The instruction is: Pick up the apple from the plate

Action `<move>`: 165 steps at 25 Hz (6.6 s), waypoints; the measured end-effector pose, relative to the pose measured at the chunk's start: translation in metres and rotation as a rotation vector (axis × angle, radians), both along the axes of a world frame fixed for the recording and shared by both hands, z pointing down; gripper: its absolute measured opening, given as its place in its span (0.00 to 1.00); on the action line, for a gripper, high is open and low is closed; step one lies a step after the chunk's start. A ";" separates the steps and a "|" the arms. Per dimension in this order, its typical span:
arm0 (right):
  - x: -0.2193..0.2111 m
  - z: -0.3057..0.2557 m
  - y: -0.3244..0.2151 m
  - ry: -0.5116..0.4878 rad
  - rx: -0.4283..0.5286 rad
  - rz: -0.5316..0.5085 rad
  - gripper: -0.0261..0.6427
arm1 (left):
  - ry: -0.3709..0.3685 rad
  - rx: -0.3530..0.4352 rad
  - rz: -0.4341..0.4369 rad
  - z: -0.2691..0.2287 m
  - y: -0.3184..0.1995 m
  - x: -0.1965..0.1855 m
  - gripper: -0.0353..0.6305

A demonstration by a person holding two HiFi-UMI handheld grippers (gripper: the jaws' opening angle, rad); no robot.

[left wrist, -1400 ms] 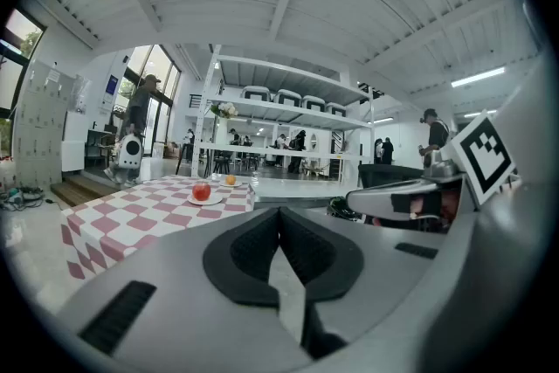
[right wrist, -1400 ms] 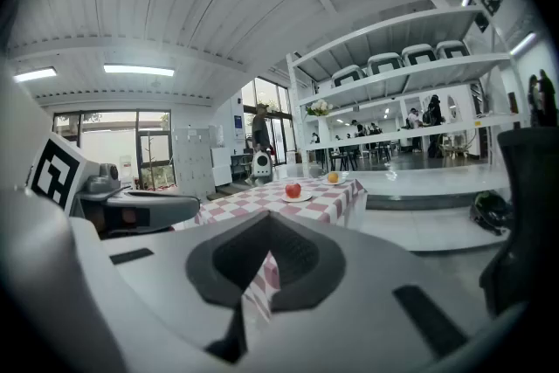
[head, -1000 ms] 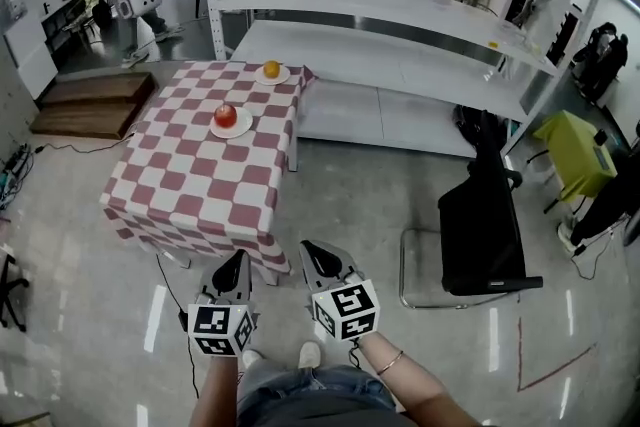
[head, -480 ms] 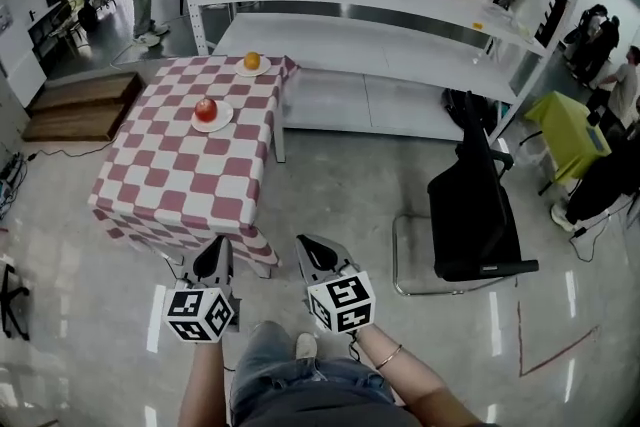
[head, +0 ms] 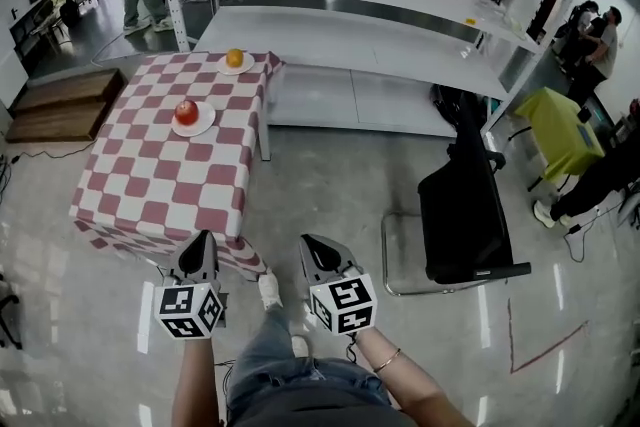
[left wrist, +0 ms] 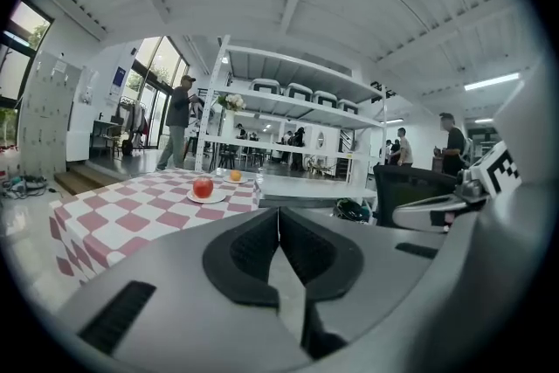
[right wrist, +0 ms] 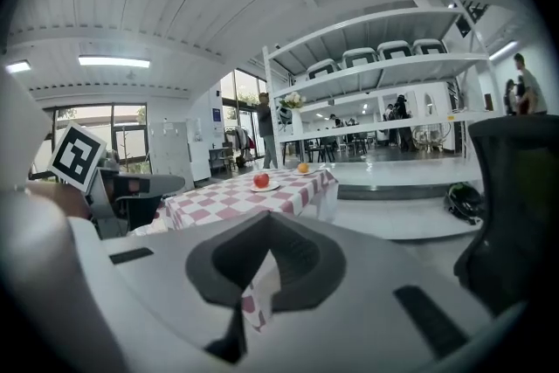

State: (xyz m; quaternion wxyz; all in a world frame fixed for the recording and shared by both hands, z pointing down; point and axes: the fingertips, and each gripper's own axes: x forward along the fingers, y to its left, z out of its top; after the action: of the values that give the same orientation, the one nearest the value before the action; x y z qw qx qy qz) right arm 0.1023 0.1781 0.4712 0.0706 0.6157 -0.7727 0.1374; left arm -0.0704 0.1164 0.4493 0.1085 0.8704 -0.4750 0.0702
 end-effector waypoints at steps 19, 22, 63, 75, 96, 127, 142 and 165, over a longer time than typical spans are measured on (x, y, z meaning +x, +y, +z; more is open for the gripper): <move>-0.033 0.017 -0.231 0.021 -0.069 -0.127 0.05 | -0.006 -0.056 -0.050 0.031 -0.203 -0.009 0.08; -0.040 0.019 -0.265 0.023 -0.077 -0.145 0.05 | -0.014 -0.062 -0.073 0.033 -0.235 -0.017 0.08; -0.083 0.061 -0.478 0.064 -0.149 -0.417 0.05 | -0.162 -0.186 -0.265 0.112 -0.450 -0.036 0.58; -0.079 0.075 -0.500 0.057 -0.175 -0.429 0.05 | -0.201 -0.207 -0.278 0.128 -0.475 -0.030 0.62; -0.073 0.084 -0.508 0.057 -0.213 -0.424 0.05 | -0.210 -0.190 -0.292 0.122 -0.497 -0.028 0.61; -0.089 -0.013 -0.464 0.056 -0.004 -0.388 0.05 | -0.195 0.007 -0.234 -0.016 -0.438 -0.036 0.61; -0.082 -0.034 -0.430 0.064 0.054 -0.362 0.05 | -0.195 0.045 -0.226 -0.040 -0.386 -0.035 0.61; -0.095 -0.047 -0.379 0.074 0.086 -0.355 0.05 | -0.192 0.040 -0.252 -0.049 -0.305 -0.058 0.61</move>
State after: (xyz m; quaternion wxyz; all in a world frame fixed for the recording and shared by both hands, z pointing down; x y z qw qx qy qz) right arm 0.0070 -0.2006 0.4246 0.0960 0.4765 -0.8713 0.0670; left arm -0.1285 -0.1888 0.4005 0.0531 0.7954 -0.5898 0.1292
